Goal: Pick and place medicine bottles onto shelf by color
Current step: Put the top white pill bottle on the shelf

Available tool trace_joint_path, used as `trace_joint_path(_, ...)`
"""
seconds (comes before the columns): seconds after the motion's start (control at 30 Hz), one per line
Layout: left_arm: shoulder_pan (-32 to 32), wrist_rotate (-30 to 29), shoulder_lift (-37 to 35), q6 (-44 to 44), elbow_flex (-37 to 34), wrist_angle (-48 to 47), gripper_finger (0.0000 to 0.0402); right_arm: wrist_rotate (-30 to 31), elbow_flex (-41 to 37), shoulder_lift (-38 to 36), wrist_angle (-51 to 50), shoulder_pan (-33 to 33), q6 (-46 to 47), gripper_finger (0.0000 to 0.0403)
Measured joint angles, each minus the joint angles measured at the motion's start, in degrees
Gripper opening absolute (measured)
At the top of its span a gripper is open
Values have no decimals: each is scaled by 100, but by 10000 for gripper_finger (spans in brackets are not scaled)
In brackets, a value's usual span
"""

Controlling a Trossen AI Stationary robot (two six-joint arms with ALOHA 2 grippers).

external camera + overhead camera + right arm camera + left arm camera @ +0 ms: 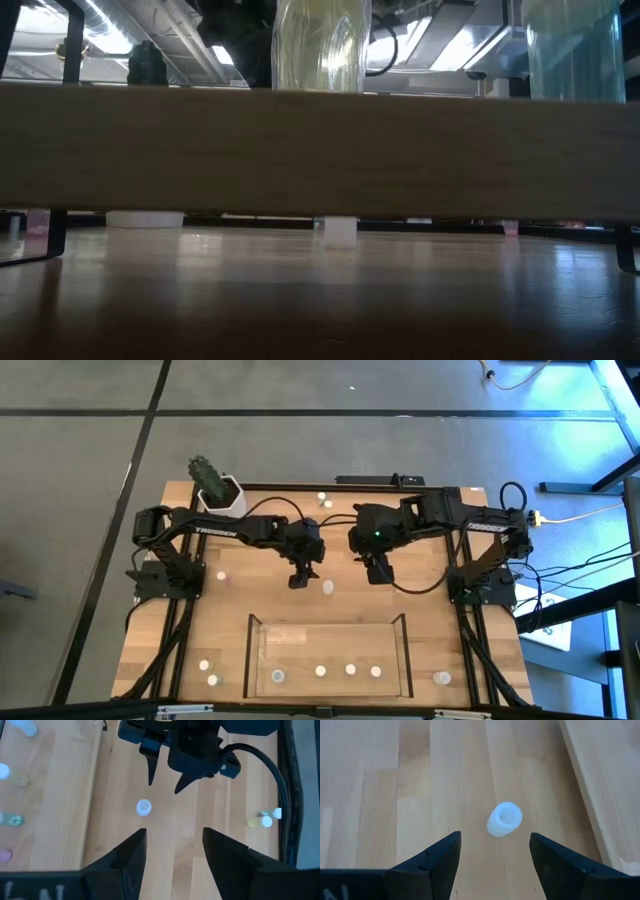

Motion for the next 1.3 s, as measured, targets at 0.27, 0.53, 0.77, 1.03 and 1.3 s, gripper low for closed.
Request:
trace_joint_path(0.27,-3,2,-2,23,0,-18,231,0,-2,3,57,0,29,196)
trace_joint_path(0.53,-3,2,-2,21,0,-16,231,0,-2,5,160,0,21,196)
trace_joint_path(0.77,3,-11,-2,-564,0,-13,231,2,-2,7,240,0,29,196)
trace_joint_path(1.03,-67,-28,12,-848,0,86,254,2,-2,7,378,0,24,196)
trace_joint_path(1.3,-314,-716,321,-836,4,482,325,3,-7,9,491,0,28,196)
